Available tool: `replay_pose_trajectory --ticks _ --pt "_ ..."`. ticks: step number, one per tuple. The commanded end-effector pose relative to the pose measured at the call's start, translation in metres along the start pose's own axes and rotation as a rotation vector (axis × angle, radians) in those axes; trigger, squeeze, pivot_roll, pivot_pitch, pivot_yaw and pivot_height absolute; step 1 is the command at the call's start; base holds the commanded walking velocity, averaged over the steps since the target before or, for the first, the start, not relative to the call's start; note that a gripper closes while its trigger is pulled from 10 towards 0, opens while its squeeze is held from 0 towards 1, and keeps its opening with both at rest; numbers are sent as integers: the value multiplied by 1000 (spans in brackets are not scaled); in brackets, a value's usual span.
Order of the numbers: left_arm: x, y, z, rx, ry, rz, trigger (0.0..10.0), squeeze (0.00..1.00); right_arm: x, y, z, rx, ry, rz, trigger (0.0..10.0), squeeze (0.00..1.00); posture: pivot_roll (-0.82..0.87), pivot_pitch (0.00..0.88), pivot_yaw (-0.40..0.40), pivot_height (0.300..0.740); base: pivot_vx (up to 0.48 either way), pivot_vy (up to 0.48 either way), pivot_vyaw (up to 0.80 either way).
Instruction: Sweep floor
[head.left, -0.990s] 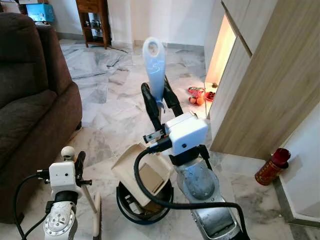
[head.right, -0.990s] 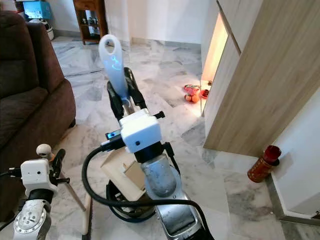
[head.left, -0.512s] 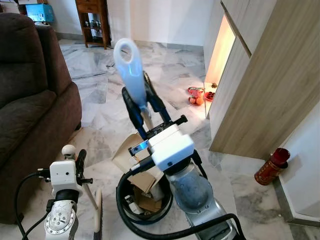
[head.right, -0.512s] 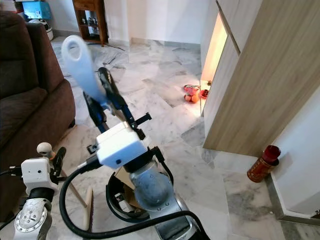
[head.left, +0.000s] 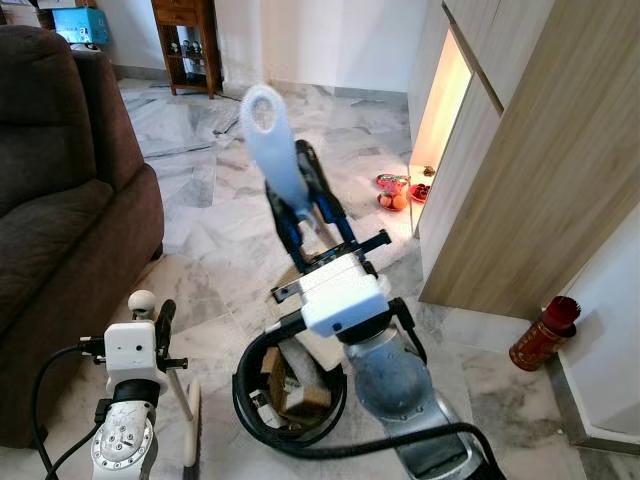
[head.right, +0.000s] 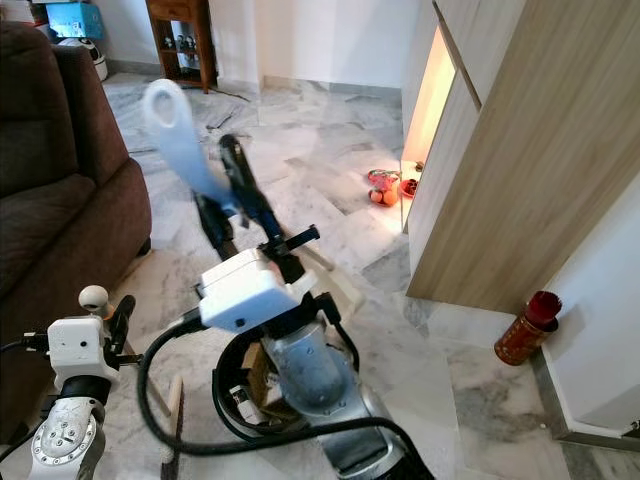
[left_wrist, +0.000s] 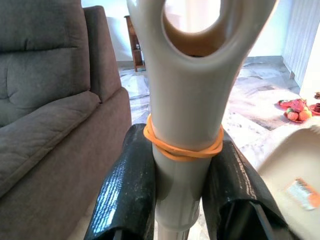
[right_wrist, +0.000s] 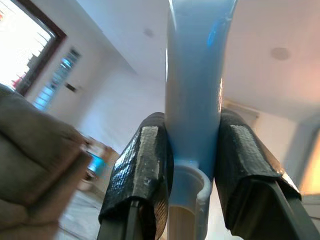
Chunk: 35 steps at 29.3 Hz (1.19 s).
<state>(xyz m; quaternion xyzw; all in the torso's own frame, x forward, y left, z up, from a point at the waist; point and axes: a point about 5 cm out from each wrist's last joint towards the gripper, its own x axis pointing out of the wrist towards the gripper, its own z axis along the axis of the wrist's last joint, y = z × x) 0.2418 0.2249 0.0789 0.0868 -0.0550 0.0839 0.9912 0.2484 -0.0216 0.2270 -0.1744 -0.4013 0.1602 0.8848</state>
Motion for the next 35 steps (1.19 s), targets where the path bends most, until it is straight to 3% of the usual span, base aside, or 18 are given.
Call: replay_pose_trajectory --ticks 1,5,9,10,14,25,35 --pt "3 -1 4 12 -38 -13 10000 0 5 -20 -10 -115 2 -73 10000 0 76 0 -40 740 0 0 0" --pt "3 -3 4 15 -39 -26 10000 0 1 -52 -39 -233 88 -161 10000 0 73 0 -40 740 0 0 0" --pt "3 -3 4 14 -39 -27 10000 0 -9 -72 -63 -304 192 -224 10000 0 71 0 -39 740 0 0 0" --pt "3 -3 4 14 -39 -27 10000 0 -9 -72 -63 -304 192 -224 10000 0 71 0 -39 740 0 0 0" --pt "0 -3 2 20 -32 -48 10000 0 -32 -93 -97 -254 377 -387 10000 0 75 0 -39 740 0 0 0" --pt "-10 3 -1 28 -14 -59 10000 0 -65 -103 -130 -279 536 -433 10000 0 81 0 -36 740 0 0 0" --pt "-11 -3 -2 16 -9 -90 10000 0 -96 -111 -157 -139 711 -556 10000 0 83 0 -34 740 0 0 0"
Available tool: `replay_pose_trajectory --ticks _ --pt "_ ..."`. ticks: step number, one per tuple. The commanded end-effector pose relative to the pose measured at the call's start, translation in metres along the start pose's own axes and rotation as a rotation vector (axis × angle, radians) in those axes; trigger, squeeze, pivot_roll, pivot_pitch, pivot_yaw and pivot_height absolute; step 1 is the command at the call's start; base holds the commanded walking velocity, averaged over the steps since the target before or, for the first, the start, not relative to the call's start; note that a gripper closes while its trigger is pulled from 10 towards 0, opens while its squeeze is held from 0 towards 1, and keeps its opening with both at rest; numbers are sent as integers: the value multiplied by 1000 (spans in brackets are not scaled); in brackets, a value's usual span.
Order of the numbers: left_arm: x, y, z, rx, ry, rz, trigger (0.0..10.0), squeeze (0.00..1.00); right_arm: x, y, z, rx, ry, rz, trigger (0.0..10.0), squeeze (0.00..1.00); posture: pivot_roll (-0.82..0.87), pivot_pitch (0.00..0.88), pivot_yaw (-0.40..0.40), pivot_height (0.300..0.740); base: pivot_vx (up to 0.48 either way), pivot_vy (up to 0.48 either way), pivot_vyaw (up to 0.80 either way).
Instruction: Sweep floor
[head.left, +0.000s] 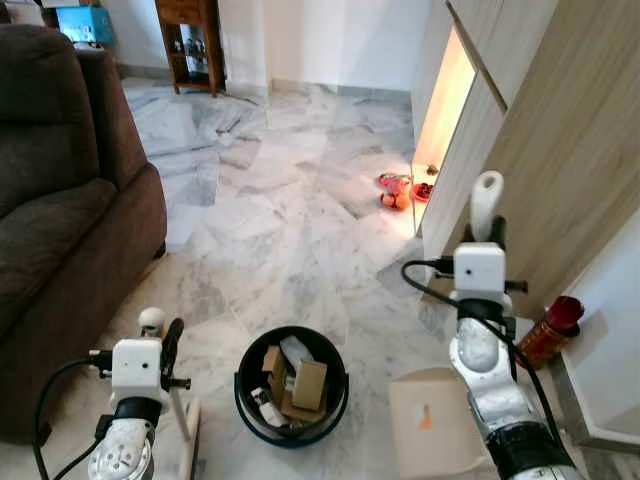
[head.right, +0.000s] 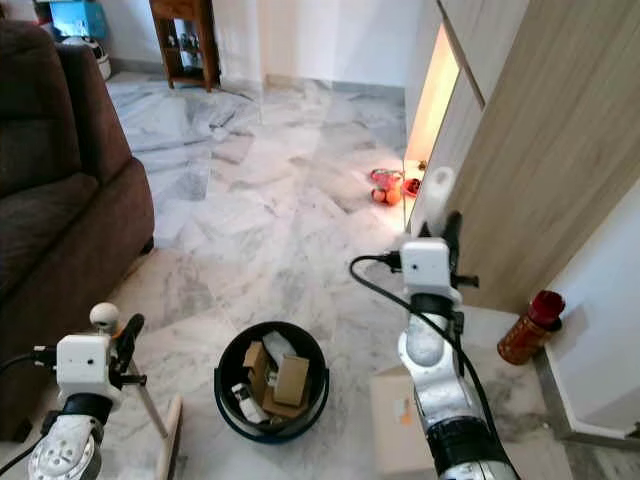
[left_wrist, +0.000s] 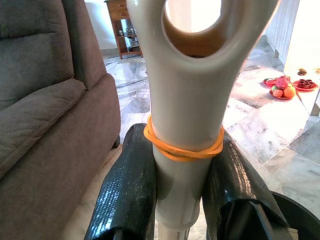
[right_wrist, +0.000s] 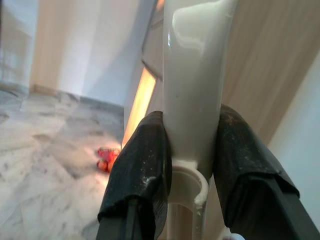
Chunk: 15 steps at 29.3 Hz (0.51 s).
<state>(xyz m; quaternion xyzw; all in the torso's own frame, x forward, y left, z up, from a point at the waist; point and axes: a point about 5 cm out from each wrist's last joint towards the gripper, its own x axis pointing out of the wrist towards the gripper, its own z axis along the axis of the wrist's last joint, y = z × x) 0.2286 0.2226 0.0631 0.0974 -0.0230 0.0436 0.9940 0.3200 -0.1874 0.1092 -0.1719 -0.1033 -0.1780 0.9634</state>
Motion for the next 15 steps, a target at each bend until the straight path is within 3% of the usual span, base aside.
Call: replay_pose_trajectory --ticks 1,8,15 --pt "4 1 12 -4 -64 -4 10000 0 6 -2 1 31 2 -12 10000 0 83 0 -34 740 0 0 0" --pt "3 -1 11 -10 -61 -11 10000 0 3 -10 -19 142 115 -70 10000 0 87 0 -36 740 0 0 0" --pt "4 -2 13 -27 -64 -12 10000 0 -1 -7 -31 219 161 -27 10000 0 88 0 -38 740 0 0 0"
